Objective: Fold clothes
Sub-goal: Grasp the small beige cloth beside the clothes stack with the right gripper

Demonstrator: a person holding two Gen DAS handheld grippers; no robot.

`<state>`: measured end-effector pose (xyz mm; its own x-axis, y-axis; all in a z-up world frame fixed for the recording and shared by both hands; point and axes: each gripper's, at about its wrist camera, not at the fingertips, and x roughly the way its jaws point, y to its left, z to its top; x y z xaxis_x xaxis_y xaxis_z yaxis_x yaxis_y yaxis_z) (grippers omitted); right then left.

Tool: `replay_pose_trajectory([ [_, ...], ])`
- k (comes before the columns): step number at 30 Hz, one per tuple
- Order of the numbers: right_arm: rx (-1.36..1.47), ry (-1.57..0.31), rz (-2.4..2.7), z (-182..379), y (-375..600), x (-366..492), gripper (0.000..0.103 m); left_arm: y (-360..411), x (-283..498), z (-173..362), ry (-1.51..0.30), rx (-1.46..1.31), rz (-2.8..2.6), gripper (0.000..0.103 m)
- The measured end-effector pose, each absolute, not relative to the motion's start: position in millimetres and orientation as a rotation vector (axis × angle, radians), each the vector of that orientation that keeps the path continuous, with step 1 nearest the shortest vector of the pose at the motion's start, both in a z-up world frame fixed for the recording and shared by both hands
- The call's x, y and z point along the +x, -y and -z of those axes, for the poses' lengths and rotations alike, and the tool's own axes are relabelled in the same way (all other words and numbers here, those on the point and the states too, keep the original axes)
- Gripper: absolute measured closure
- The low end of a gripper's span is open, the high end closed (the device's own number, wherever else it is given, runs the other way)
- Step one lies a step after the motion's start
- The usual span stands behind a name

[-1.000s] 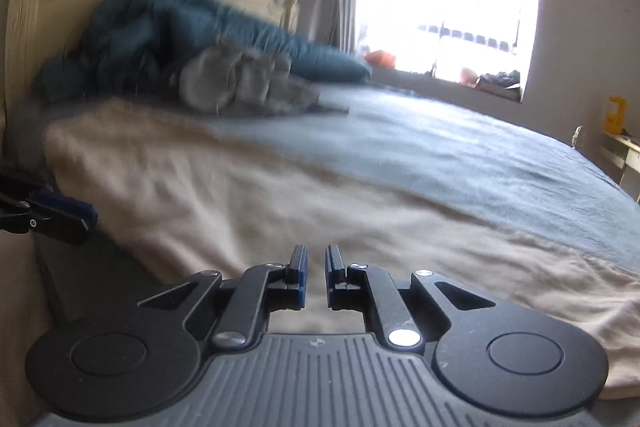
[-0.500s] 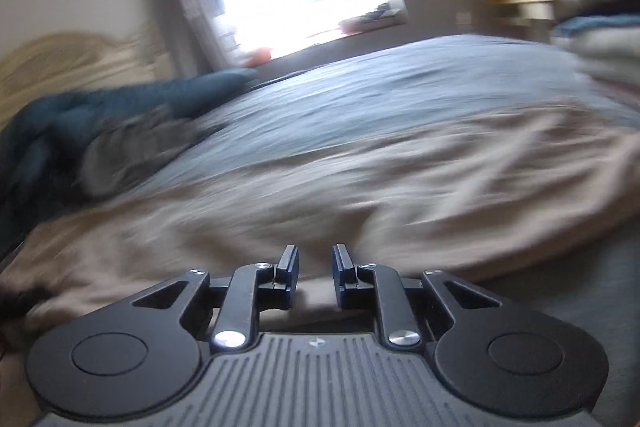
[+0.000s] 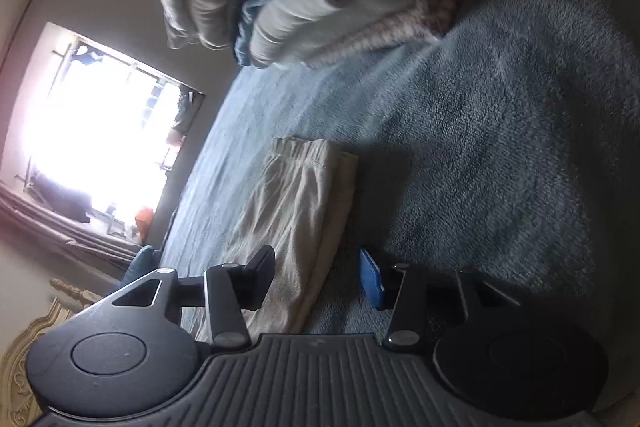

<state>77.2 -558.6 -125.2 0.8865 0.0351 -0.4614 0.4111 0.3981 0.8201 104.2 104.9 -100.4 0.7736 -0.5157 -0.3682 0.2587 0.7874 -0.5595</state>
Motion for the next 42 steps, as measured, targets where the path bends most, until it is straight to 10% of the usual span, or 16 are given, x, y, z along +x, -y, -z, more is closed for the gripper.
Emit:
replay_pose_trajectory([
  [7, 1.203, -0.427, 0.279, 136, 567, 109, 0.057, -104, 103, 103, -0.527, -0.522, 0.437, 0.077],
  [19, 1.209, -0.351, 0.238, 145, 569, 137, 0.094, -101, 100, 92, -0.519, -0.505, 0.418, 0.076],
  [42, 1.148, -0.42, 0.188, 138, 567, 132, 0.068, 9, 175, 90, -0.538, 0.002, 0.221, 0.07],
])
